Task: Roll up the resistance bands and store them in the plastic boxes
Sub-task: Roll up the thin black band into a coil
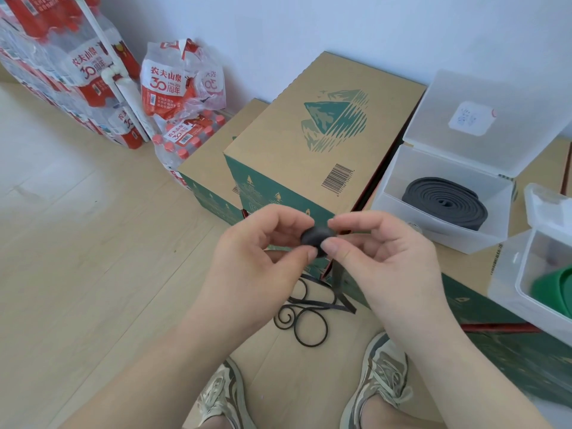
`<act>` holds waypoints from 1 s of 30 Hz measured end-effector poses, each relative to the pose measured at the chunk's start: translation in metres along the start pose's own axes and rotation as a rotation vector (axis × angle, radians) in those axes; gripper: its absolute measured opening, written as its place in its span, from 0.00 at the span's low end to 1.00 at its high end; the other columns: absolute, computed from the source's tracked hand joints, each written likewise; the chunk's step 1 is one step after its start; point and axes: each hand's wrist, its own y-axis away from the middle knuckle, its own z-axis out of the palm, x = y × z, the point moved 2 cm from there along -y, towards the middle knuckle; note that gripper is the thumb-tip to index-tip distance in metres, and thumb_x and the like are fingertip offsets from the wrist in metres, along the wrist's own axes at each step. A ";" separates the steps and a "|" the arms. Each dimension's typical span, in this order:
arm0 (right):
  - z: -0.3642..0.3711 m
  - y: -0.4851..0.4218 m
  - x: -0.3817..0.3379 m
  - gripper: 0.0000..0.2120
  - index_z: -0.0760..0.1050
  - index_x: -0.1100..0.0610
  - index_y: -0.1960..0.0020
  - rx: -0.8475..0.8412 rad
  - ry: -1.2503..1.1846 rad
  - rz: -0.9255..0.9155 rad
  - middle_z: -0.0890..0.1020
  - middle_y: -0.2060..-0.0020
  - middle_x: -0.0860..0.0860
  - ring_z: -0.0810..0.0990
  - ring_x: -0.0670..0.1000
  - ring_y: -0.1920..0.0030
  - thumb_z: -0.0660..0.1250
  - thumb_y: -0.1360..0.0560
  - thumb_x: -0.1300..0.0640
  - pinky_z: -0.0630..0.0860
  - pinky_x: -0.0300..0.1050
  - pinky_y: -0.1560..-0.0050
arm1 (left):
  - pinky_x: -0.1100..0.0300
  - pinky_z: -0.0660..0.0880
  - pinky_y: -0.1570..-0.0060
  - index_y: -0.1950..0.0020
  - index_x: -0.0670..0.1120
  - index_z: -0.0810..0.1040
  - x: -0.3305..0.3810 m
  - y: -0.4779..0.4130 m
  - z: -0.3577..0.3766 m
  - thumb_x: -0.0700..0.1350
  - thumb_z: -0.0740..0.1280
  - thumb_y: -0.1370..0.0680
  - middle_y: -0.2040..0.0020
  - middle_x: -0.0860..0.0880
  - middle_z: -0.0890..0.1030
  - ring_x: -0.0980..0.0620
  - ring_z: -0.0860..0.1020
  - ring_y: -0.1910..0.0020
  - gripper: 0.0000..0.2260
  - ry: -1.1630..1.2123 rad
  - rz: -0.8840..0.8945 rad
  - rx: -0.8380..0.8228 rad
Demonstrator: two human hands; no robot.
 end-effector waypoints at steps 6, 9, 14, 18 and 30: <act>0.001 -0.001 -0.001 0.09 0.84 0.58 0.53 -0.018 -0.195 0.058 0.89 0.55 0.54 0.88 0.51 0.54 0.75 0.28 0.71 0.84 0.44 0.48 | 0.49 0.82 0.47 0.52 0.49 0.83 0.001 -0.001 -0.001 0.32 0.76 0.26 0.54 0.47 0.88 0.48 0.86 0.53 0.12 0.249 -0.089 0.010; -0.001 -0.002 0.000 0.11 0.84 0.56 0.54 -0.007 -0.130 0.049 0.89 0.57 0.51 0.87 0.47 0.56 0.73 0.26 0.72 0.82 0.38 0.51 | 0.46 0.83 0.48 0.55 0.49 0.82 0.000 -0.001 0.003 0.35 0.76 0.25 0.56 0.48 0.88 0.48 0.87 0.54 0.10 0.195 -0.130 -0.015; -0.003 -0.004 -0.002 0.15 0.85 0.50 0.55 -0.032 0.165 -0.088 0.87 0.57 0.47 0.85 0.46 0.54 0.72 0.24 0.70 0.80 0.38 0.50 | 0.67 0.80 0.57 0.46 0.55 0.81 0.004 0.003 0.007 0.39 0.77 0.26 0.55 0.58 0.85 0.62 0.84 0.54 0.14 -0.151 -0.014 -0.011; -0.002 -0.001 -0.007 0.15 0.85 0.55 0.55 -0.097 0.223 -0.195 0.86 0.56 0.46 0.85 0.49 0.51 0.70 0.25 0.74 0.80 0.40 0.49 | 0.69 0.80 0.56 0.43 0.55 0.83 0.009 0.007 0.011 0.36 0.77 0.27 0.55 0.61 0.85 0.62 0.84 0.53 0.18 -0.240 0.106 0.006; -0.027 -0.007 -0.014 0.07 0.81 0.65 0.50 0.020 -0.224 0.079 0.88 0.51 0.62 0.86 0.56 0.53 0.73 0.26 0.71 0.81 0.59 0.42 | 0.64 0.82 0.53 0.54 0.51 0.84 0.032 0.003 0.032 0.32 0.74 0.24 0.56 0.54 0.88 0.55 0.87 0.56 0.13 0.263 0.042 0.136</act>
